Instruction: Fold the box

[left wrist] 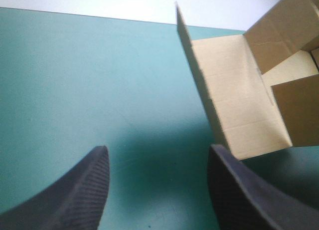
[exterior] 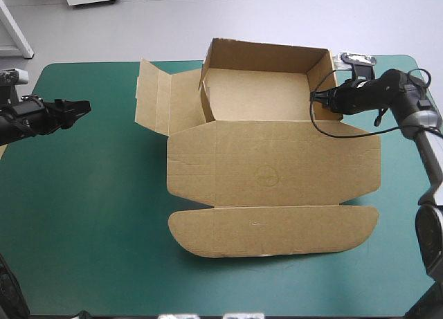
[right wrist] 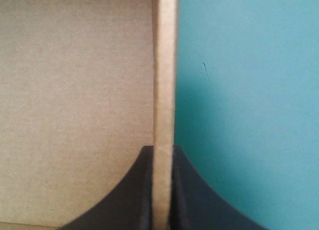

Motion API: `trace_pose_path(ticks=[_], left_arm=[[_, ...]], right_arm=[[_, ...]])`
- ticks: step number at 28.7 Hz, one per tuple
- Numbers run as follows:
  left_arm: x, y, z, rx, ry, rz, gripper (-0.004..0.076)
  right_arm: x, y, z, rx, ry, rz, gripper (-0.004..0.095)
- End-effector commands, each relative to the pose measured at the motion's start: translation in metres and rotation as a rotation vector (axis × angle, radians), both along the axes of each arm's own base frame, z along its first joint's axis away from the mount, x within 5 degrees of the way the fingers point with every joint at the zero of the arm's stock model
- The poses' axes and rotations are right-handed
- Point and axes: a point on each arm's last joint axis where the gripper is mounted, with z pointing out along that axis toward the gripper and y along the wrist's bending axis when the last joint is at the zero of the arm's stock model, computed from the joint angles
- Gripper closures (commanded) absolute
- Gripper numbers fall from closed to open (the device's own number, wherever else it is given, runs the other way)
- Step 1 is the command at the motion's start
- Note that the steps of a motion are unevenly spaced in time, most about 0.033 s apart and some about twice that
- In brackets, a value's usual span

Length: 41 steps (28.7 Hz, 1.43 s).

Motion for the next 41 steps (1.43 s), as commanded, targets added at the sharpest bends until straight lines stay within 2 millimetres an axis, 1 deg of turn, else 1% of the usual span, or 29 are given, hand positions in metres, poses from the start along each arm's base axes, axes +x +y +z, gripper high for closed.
trace_pose_path(ticks=[1,5,11,13,15,18,23,24,27,30,32,34,41], left_arm=[[-0.001,0.000,0.018,-0.072,-0.087,0.014,0.0304],[0.019,0.001,-0.002,-0.252,-0.058,-0.104,0.0304],[0.039,0.007,-0.031,-0.375,0.001,-0.186,0.0304],[0.046,0.010,-0.042,-0.407,0.024,-0.185,0.0304],[0.053,0.008,-0.050,-0.428,0.043,-0.193,0.0304],[0.062,-0.006,-0.058,-0.444,0.065,-0.236,0.0305],[0.077,-0.054,-0.067,-0.460,0.072,-0.354,0.0358],[0.080,-0.062,-0.069,-0.468,0.078,-0.364,0.0358],[0.087,-0.077,-0.077,-0.465,0.094,-0.378,0.0358],[0.090,-0.084,-0.079,-0.523,0.080,-0.411,0.0358],[0.091,-0.086,-0.074,-0.592,0.044,-0.437,0.0358],[0.092,-0.086,-0.068,-0.640,0.014,-0.421,0.0358],[0.088,-0.087,-0.050,-0.680,-0.027,-0.417,0.0358]], right_arm=[[-0.013,-0.007,0.050,0.115,-0.170,0.002,0.0910],[-0.022,-0.003,0.062,0.135,-0.205,0.043,0.0910],[-0.028,0.000,0.071,0.164,-0.225,0.072,0.0910],[-0.030,0.001,0.073,0.172,-0.231,0.073,0.0910],[-0.031,0.001,0.074,0.175,-0.231,0.078,0.0910],[-0.032,0.002,0.074,0.192,-0.225,0.086,0.0910],[-0.032,0.004,0.075,0.216,-0.222,0.096,0.0910],[-0.033,0.004,0.075,0.217,-0.221,0.098,0.0910],[-0.034,0.005,0.076,0.222,-0.220,0.106,0.0909],[-0.034,0.005,0.076,0.222,-0.220,0.108,0.0910],[-0.034,0.006,0.076,0.221,-0.218,0.112,0.0910],[-0.034,0.005,0.076,0.216,-0.222,0.110,0.0910],[-0.033,0.004,0.077,0.205,-0.237,0.104,0.0909]])
